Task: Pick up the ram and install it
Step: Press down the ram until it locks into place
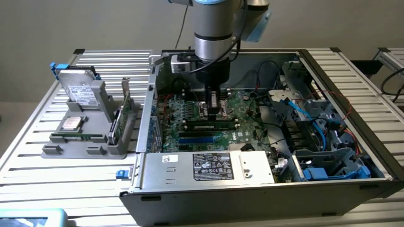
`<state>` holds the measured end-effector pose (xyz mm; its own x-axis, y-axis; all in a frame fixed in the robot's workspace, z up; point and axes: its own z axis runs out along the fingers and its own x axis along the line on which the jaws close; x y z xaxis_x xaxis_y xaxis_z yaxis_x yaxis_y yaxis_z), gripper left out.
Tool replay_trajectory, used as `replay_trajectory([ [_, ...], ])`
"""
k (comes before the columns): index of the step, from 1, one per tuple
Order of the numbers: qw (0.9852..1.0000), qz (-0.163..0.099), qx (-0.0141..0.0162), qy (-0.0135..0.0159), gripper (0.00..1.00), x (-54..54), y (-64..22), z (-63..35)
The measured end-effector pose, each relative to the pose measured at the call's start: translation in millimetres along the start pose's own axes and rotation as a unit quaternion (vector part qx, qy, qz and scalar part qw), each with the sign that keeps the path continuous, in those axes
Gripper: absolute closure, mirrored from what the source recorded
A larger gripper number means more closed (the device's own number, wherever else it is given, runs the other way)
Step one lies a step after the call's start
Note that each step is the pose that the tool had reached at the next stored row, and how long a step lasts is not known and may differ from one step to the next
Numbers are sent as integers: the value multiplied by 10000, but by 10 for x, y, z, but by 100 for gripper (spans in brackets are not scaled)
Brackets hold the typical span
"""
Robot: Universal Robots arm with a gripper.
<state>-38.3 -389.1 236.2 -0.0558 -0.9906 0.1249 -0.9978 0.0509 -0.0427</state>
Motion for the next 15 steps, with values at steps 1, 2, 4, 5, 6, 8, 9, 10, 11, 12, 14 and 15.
replay_trajectory([
  [1, 10000, 61, -8, 3, 89, 0, 0, 0],
  [2, 9999, 132, -16, 5, 89, -1, 0, 1],
  [4, 9996, 283, -35, 12, 89, 0, 0, 1],
  [5, 9993, 358, -45, 15, 89, 0, 0, 1],
  [6, 9990, 433, -54, 18, 89, -1, 0, 1],
  [8, 9983, 584, -73, 24, 89, -1, 0, 1],
  [9, 9977, 666, -83, 28, 89, -1, 0, 1],
  [10, 9972, 741, -93, 31, 89, 0, 0, 1],
  [11, 9966, 817, -102, 34, 89, 0, 0, 1],
  [12, 9959, 892, -112, 37, 89, -1, 0, 1],
  [14, 9944, 1043, -131, 44, 89, 0, 0, 1],
  [15, 9936, 1119, -140, 47, 89, -1, 0, 1],
])
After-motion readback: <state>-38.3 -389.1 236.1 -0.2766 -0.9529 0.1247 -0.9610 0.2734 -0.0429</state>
